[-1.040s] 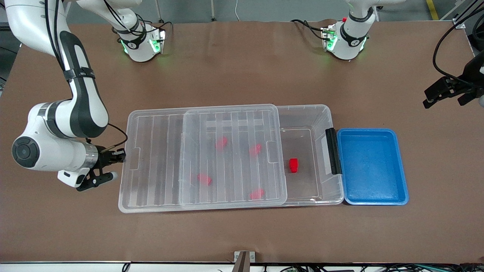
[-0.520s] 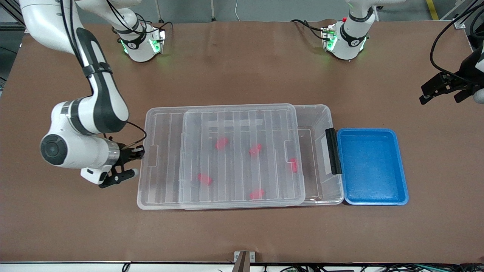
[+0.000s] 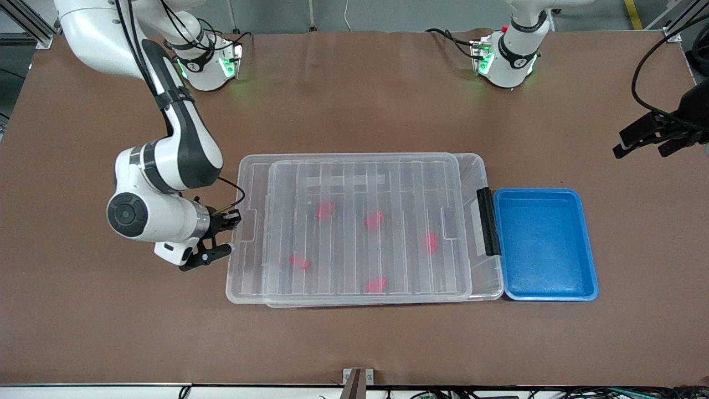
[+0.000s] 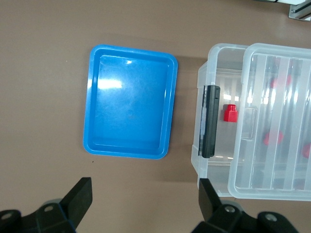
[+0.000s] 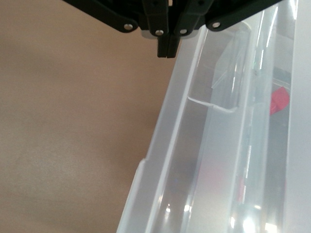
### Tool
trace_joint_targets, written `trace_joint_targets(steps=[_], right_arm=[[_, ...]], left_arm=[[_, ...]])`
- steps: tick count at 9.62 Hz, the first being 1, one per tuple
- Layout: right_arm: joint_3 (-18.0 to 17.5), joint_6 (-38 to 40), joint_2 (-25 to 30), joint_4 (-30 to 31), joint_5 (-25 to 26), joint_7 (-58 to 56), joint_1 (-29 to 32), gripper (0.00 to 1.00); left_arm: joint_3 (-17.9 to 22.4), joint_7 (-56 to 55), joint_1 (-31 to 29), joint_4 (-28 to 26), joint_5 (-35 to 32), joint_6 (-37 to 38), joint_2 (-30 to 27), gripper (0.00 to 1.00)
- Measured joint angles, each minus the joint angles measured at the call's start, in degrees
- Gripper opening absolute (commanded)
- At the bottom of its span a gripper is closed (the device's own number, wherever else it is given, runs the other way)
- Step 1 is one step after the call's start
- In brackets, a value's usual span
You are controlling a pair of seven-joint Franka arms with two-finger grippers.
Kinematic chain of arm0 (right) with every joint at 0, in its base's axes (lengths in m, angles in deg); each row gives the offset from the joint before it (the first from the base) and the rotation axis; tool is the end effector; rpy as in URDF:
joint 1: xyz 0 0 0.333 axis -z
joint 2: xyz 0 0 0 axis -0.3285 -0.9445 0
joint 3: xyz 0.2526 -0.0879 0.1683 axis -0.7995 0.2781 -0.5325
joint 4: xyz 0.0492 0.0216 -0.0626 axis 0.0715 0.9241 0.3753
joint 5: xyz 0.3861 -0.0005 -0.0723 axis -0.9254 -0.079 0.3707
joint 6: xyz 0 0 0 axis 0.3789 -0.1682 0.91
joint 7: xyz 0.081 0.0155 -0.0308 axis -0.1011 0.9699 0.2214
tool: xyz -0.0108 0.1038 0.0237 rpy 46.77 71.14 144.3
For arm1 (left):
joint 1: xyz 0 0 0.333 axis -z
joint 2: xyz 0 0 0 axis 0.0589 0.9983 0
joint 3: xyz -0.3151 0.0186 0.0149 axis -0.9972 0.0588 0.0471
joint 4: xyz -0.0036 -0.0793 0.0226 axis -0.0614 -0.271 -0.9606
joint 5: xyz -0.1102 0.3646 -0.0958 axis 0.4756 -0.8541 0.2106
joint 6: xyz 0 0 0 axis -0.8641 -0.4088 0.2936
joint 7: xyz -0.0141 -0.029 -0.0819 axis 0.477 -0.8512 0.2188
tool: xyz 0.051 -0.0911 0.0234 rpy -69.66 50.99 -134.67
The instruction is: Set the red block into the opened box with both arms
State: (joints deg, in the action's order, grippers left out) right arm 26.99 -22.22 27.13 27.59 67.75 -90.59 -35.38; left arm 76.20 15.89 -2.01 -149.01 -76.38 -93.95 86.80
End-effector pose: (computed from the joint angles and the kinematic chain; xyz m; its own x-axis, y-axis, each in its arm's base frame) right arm 0.6511 0.1961 0.3421 0.9249 0.3438 -0.1623 0.3167 -0.9329 -0.1713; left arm 0.5584 -0.0047 0.6358 0.9944 0.0862 0.0607 0.0782 -0.9893 0.1235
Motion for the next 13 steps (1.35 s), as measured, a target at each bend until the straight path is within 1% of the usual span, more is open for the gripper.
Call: trace_joint_targets(steps=[1, 3, 5, 6, 7, 8, 9, 10, 11, 13], right_arm=[[-0.21, -0.14, -0.04, -0.12, 0.00, 0.20, -0.30, 0.01], [-0.68, -0.43, -0.42, -0.29, -0.30, 0.38, -0.47, 0.01], [-0.79, -0.43, -0.88, -0.70, -0.59, 0.39, -0.53, 0.01], [-0.80, -0.42, -1.16, -0.93, -0.61, 0.39, -0.54, 0.06], [-0.72, -0.40, -1.30, -1.01, -0.61, 0.41, -0.52, 0.52], [-0.44, -0.43, -1.31, -1.29, -0.59, 0.60, -0.43, 1.00], [0.54, 0.10, -0.84, -2.21, -0.44, 1.42, 0.23, 1.00], [1.80, 1.58, 1.04, -3.36, 0.23, 3.50, 2.26, 1.00], [2.94, 3.35, 4.48, -4.15, 2.21, 6.85, 4.94, 1.00], [3.76, 8.49, 12.46, -4.27, 6.08, 11.65, 9.25, 1.00]], left_arm=[[-0.14, 0.49, 0.05, 0.01, -0.52, 0.01, 0.29, 0.98], [-2.12, 1.27, 0.33, 0.06, -3.75, 0.06, 0.50, 0.99], [-3.43, 1.38, 0.44, 0.08, -5.50, 0.37, 0.62, 0.99], [-3.72, 1.44, 0.44, 0.08, -6.14, 0.40, 0.67, 0.99], [-3.84, 1.45, 0.44, 0.09, -6.22, 0.41, 0.68, 0.99], [-3.86, 1.45, 0.43, 0.13, -6.22, 0.42, 0.68, 0.99], [-3.86, 1.37, 0.40, 0.21, -6.15, 0.42, 0.68, 0.99], [-3.86, 0.96, 0.37, 0.29, -5.95, 0.42, 0.68, 0.99], [-3.86, 0.34, 0.34, 0.32, -5.53, 0.44, 0.68, 0.99], [-3.81, 0.15, 0.29, 0.41, -5.13, 0.49, 0.68, 0.99]])
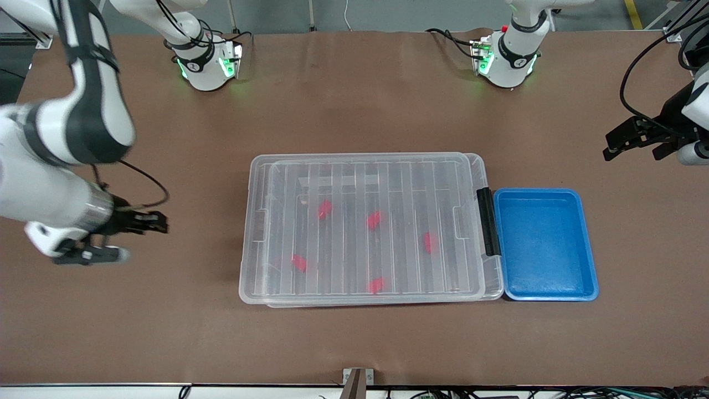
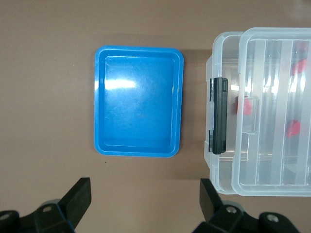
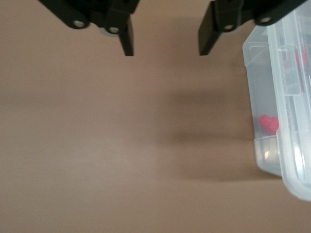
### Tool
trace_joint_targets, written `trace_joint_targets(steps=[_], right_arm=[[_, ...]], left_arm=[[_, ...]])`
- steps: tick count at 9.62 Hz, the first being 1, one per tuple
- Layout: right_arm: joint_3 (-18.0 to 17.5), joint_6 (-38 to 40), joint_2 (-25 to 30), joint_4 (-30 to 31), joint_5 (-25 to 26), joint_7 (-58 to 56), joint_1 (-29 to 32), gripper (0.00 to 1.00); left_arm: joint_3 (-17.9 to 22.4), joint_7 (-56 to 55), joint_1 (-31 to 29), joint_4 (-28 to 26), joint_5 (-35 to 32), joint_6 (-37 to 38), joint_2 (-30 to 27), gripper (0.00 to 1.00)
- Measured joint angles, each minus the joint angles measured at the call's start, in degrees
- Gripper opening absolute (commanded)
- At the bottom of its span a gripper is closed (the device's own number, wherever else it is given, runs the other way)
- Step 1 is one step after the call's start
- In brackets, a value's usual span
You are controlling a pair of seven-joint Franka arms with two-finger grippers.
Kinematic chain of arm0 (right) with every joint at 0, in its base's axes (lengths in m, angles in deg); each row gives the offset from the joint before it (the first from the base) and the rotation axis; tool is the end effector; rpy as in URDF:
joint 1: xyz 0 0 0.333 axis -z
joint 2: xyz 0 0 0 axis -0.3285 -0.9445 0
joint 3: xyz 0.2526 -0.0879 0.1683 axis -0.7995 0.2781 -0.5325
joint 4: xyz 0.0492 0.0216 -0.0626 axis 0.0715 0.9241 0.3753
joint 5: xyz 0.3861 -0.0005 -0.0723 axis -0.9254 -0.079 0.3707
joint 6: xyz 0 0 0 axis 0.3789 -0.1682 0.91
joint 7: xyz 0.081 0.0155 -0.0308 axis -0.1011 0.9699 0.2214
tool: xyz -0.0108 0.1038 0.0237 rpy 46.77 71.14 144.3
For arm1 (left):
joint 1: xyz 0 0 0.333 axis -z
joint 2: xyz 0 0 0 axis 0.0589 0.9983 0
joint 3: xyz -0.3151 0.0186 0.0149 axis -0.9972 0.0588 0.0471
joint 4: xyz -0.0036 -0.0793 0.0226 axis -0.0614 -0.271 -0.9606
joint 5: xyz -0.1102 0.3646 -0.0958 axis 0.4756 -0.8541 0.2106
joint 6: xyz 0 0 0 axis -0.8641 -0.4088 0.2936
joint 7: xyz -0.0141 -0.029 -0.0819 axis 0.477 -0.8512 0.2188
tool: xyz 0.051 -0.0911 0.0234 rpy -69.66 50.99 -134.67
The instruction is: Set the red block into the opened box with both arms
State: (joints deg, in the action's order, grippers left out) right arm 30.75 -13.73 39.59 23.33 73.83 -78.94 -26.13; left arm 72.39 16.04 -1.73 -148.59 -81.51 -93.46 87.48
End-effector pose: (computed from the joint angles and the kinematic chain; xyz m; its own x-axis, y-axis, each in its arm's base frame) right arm 0.6524 0.0419 0.5108 0.9987 -0.0317 -0.0396 -0.0333 -0.9987 -0.0395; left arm 0.5599 -0.0357 0.6311 0.9985 0.0072 0.0542 0.0054 -0.9994 0.0332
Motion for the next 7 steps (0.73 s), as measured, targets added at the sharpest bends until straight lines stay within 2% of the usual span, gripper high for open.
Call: trace_joint_targets(steps=[3, 5, 7], right_arm=[[0.74, 8.92, 9.68, 0.10, 0.71, 0.68, 6.40, 1.00], [2.06, 15.61, 15.80, 0.22, 1.38, 0.11, 7.29, 1.00], [2.99, 17.07, 18.41, 0.21, 2.72, -0.97, 8.62, 1.00]], left_arm=[[0.05, 0.00, -0.06, 0.08, 0.05, 0.14, 0.01, 0.99], [0.04, 0.08, -0.06, 0.15, 0.05, 0.19, 0.02, 0.99], [0.04, 0.12, -0.05, 0.17, 0.05, 0.25, 0.02, 0.99]])
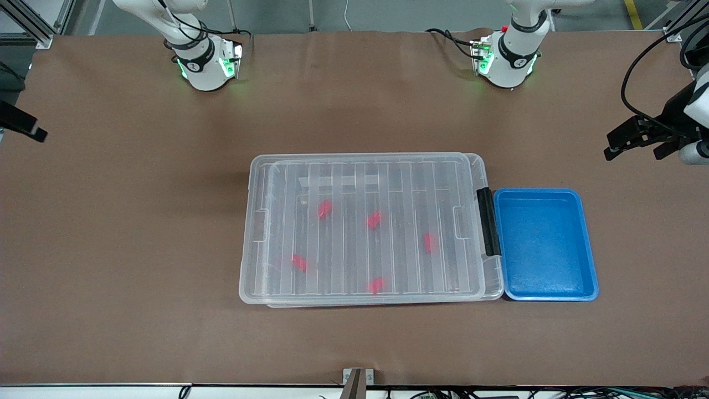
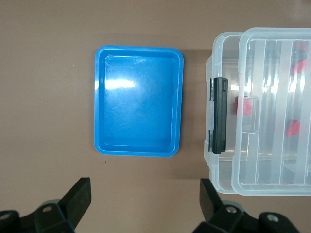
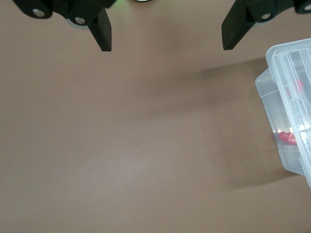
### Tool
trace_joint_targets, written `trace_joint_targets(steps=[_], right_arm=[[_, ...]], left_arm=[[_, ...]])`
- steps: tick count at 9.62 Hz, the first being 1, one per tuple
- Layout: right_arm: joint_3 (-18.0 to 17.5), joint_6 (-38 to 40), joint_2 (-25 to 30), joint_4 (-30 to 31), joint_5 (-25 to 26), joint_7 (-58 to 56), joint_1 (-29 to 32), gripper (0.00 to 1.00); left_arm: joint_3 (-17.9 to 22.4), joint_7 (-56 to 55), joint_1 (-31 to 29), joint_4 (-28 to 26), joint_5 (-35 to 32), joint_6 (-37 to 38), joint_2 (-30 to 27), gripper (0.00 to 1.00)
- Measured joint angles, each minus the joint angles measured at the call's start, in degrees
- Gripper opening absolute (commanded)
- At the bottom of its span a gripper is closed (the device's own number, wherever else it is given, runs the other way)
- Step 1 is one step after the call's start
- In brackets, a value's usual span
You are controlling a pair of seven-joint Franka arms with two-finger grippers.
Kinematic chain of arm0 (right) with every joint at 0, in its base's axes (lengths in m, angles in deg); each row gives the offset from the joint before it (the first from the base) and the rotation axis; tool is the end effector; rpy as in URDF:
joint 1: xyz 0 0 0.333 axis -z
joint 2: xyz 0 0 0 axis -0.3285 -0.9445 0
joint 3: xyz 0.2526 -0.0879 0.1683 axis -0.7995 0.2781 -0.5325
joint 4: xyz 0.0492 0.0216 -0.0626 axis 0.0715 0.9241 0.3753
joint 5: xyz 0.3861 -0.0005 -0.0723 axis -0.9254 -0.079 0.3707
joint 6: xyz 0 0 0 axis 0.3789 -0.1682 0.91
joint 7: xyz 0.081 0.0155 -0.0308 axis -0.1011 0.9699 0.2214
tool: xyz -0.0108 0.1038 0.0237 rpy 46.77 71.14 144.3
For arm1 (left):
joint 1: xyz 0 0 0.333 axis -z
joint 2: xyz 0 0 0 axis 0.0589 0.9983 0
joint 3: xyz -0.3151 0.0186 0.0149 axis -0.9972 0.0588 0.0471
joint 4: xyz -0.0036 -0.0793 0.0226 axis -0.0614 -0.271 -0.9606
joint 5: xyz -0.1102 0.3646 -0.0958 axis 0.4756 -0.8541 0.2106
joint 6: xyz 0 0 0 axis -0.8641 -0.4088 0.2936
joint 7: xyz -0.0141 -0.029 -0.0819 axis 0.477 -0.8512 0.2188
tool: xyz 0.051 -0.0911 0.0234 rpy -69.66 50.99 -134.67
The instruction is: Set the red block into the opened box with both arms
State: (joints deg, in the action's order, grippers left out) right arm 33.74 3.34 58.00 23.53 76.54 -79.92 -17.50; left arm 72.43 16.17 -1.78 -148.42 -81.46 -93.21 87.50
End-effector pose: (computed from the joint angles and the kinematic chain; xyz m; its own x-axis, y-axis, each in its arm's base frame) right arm 0.5301 -0.0826 0.6758 0.9783 -0.2063 -0.0188 -0.2067 -0.9782 -0.0193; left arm 0.5597 -0.0349 0.6320 0.9986 0.0064 0.0525 0.0047 -0.9994 0.0339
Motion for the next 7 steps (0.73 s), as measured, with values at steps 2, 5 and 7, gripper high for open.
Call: trace_joint_targets(steps=[2, 5, 7], right_arm=[[0.00, -1.56, -0.53, 0.61, 0.58, -0.22, 0.71, 1.00], [-0.17, -2.44, -1.03, 1.68, 0.60, -0.21, 0.69, 1.00], [-0.18, -2.47, -1.02, 1.68, 0.59, -0.21, 0.69, 1.00]], left_arm=[[-0.01, 0.02, 0.00, 0.01, 0.00, 1.01, 0.00, 0.99], [-0.01, 0.02, 0.00, 0.02, 0.00, 1.26, 0.00, 0.99], [-0.01, 0.02, 0.00, 0.02, 0.00, 1.27, 0.00, 0.99]])
